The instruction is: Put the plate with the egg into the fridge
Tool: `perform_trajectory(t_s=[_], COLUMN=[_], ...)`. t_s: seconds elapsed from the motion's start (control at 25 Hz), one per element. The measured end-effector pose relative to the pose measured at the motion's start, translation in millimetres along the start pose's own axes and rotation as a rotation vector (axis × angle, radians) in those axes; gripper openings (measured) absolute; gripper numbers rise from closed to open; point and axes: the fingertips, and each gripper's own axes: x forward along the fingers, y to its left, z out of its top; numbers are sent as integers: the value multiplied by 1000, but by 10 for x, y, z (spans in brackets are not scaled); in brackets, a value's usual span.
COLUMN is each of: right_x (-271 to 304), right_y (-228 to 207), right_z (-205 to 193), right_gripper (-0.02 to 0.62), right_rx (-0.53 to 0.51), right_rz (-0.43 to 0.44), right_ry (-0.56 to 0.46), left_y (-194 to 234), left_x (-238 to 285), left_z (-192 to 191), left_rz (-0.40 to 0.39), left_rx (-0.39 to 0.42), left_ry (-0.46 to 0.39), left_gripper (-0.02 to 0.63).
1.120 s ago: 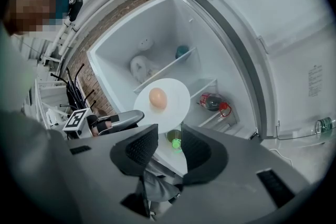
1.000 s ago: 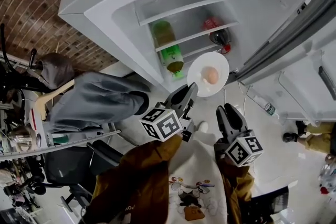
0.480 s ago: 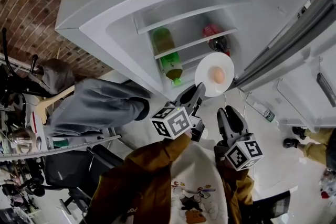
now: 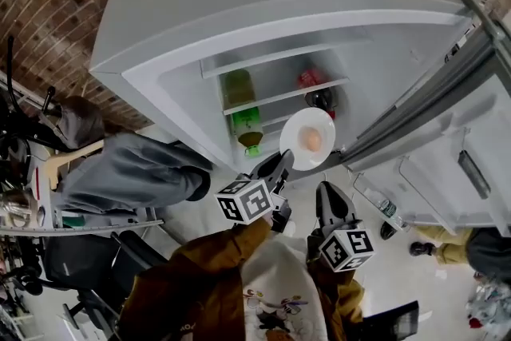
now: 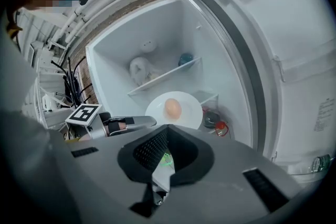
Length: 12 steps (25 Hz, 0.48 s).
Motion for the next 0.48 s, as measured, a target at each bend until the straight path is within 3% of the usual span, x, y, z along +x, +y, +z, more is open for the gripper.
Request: perform_trajectory(t_s=[0.48], right_x=[289], right_y=[-298], right_z=[183], right_gripper=[5], right_rx=[-47], right_rz=[-8], right_ry=[14], left_y=[150], left_x=[268], left_z=[-5], left_rz=[29], left_rx=[-88], left_ry=[-23], left_gripper=[14])
